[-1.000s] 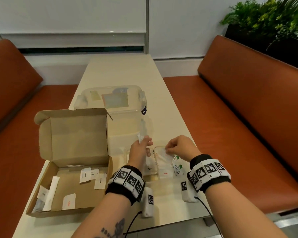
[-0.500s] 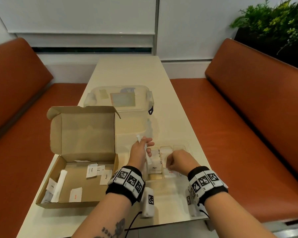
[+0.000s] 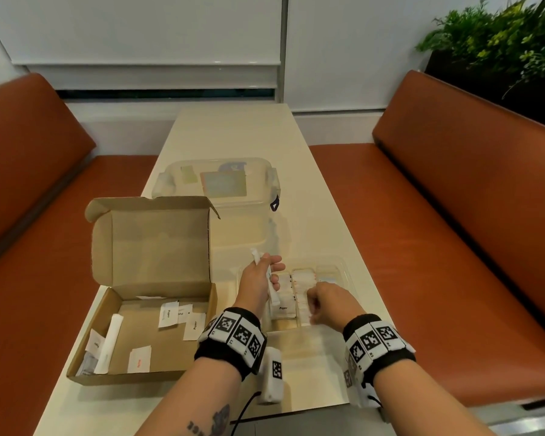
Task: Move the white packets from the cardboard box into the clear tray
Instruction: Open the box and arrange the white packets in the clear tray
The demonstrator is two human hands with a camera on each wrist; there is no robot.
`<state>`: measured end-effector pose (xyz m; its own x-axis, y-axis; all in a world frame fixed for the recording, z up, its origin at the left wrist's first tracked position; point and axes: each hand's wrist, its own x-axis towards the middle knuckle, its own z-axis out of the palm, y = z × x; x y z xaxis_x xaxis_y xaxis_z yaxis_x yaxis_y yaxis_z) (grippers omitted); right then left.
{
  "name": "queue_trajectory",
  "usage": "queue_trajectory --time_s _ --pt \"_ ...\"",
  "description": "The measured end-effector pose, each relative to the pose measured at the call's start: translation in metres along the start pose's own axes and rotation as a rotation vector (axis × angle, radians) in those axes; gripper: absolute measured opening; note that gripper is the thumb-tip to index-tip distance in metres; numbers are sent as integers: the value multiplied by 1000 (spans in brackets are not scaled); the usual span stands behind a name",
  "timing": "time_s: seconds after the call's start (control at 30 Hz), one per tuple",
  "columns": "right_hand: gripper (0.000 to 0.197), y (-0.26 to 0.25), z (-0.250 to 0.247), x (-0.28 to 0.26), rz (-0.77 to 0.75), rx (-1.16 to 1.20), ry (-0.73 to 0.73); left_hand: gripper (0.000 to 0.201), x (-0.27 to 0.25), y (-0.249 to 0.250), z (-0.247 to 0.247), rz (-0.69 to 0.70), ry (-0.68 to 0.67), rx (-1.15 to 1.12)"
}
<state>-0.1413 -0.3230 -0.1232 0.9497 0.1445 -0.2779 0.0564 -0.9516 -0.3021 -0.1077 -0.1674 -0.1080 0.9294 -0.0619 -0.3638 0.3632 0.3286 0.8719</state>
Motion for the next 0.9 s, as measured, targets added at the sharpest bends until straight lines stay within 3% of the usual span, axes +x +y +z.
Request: queue_trajectory --time_s 0.17,0.3,0.43,0.67,0.77,0.9 --pt "24 -6 -4 -1 15 80 41 31 -1 -2 -2 47 -28 31" --pt "24 -23 -15 0 29 442 235 30 -3 -2 -3 68 -45 -1" --pt "16 -49 -18 4 -10 740 185 31 -4 0 -6 58 -68 -6" --pt "8 -64 -18 14 11 891 180 31 -8 10 -22 66 -86 54" --pt "11 -63 -21 16 47 885 237 26 -7 14 -28 99 -1 13" --pt "10 -57 -28 19 42 967 266 22 -3 16 -39 155 79 119"
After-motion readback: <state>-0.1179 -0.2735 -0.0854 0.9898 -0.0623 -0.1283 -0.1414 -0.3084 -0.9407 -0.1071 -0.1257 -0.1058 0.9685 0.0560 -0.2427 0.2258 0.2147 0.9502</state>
